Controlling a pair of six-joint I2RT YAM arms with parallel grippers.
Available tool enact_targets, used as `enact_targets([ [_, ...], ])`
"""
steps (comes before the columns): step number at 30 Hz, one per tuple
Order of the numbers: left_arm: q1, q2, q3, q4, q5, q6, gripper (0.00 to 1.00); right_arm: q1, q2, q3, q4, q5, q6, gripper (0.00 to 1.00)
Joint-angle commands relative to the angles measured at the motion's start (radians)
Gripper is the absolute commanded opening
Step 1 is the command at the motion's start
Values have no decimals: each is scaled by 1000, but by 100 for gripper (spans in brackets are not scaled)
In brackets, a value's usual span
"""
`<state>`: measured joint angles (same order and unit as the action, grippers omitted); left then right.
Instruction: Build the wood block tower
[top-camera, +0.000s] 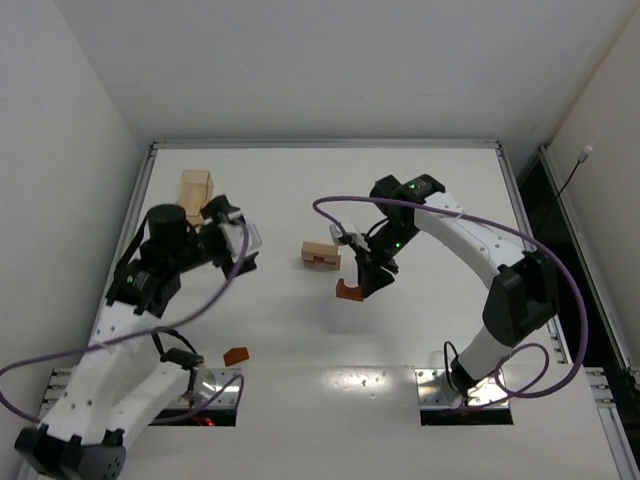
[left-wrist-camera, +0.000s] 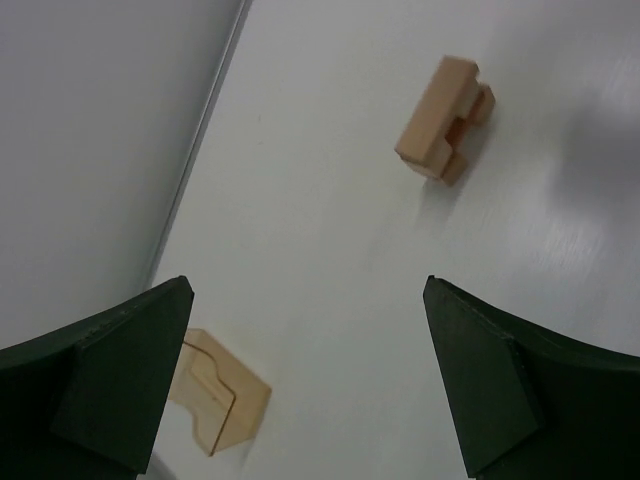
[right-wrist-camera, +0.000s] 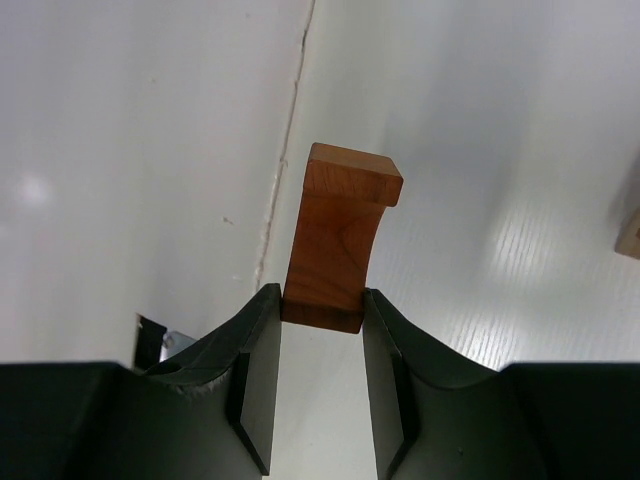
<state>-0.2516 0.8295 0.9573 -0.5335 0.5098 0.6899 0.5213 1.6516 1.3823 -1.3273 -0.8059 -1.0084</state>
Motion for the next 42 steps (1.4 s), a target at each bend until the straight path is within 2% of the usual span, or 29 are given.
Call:
enact_targets([
  [1, -28, -180, -149, -68, 12, 442, 99, -33, 0, 73, -81, -173, 17, 0],
  [3, -28, -327, -248, -68, 41, 593, 99, -44, 11, 86, -81, -200, 36, 0],
  [7, -28, -528, -362, -68, 185, 755, 99, -67, 36, 124, -81, -300, 106, 0],
  [12, -28, -684, -469, -59, 329, 855, 99, -76, 68, 188, -81, -395, 183, 0],
  [13, -28, -697, -500, -59, 354, 891, 95, -76, 68, 189, -81, -409, 204, 0],
  [17, -28, -707, -557, -49, 486, 988, 87, -76, 68, 213, -41, -495, 289, 0],
  [21, -28, -698, -636, 19, 565, 1098, 70, -76, 59, 186, 5, -575, 413, 0],
  [24, -28, -708, -721, 166, 605, 1099, 70, -76, 39, 130, 93, -636, 500, 0],
  [26, -28, -708, -749, 242, 621, 1088, 70, -67, 30, 80, 170, -688, 637, 0],
  [27, -28, -708, -758, 292, 631, 1088, 70, -67, 30, 60, 268, -734, 696, 0],
  [28, -28, -708, -769, 312, 631, 1088, 70, -67, 30, 20, 331, -757, 843, 0],
  [30, -28, -699, -769, 352, 641, 1076, 70, -58, 30, 3, 445, -791, 948, 0],
  [33, -28, -678, -769, 431, 628, 1027, 70, -40, 30, 12, 482, -791, 971, 0],
  [37, -28, -617, -732, 620, 595, 834, 70, 9, 49, 21, 560, -791, 1056, 0],
  [42, -28, -573, -698, 653, 546, 790, 70, 63, 102, 92, 600, -791, 1110, 0],
])
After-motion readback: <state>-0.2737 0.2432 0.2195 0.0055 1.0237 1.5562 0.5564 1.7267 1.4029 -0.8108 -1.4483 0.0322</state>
